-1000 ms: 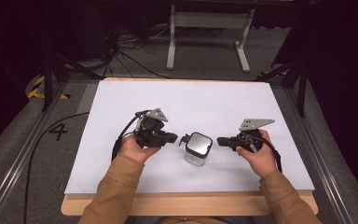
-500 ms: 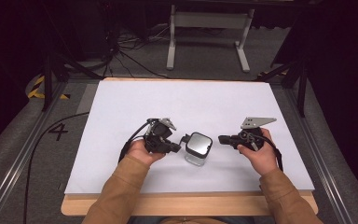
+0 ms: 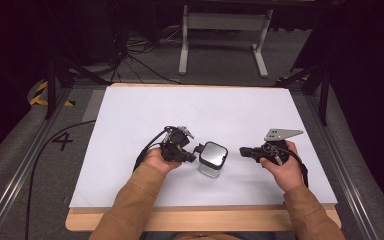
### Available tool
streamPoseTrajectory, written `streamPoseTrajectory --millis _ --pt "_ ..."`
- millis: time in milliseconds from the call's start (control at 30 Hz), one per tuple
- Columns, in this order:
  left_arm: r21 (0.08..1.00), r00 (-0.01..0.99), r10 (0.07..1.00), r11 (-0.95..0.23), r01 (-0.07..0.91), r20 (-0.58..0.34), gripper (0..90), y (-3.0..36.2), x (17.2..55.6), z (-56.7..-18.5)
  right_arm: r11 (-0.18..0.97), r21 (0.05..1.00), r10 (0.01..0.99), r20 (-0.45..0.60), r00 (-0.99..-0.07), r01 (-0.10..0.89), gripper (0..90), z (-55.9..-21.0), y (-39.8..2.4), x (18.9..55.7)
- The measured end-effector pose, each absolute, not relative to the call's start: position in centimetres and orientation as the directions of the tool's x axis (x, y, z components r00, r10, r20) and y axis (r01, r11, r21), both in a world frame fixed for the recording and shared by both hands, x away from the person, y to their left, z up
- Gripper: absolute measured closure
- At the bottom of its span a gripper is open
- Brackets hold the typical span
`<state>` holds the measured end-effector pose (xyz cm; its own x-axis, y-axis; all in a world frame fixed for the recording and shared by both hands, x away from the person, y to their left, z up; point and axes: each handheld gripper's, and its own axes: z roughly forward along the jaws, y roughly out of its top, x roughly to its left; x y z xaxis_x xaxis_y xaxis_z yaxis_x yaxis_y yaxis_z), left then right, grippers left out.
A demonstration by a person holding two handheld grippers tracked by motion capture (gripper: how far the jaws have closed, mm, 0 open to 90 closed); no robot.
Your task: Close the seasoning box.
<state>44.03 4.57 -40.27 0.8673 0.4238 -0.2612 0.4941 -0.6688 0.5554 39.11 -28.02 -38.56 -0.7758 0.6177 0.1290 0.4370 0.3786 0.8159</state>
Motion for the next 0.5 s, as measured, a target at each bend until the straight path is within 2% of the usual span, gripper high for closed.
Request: streamPoseTrajectory --millis 267,500 --pt "0.555 0.857 0.456 -0.66 0.506 -0.238 89.7 4.0 44.8 -40.6 0.373 0.811 0.633 0.133 -0.762 0.451 90.0 -38.7 -28.7 38.5" --pt "0.598 0.847 0.485 -0.62 0.509 -0.219 89.7 4.1 45.4 -40.7 0.372 0.809 0.642 0.13 -0.756 0.455 90.0 -38.9 -28.9 38.2"
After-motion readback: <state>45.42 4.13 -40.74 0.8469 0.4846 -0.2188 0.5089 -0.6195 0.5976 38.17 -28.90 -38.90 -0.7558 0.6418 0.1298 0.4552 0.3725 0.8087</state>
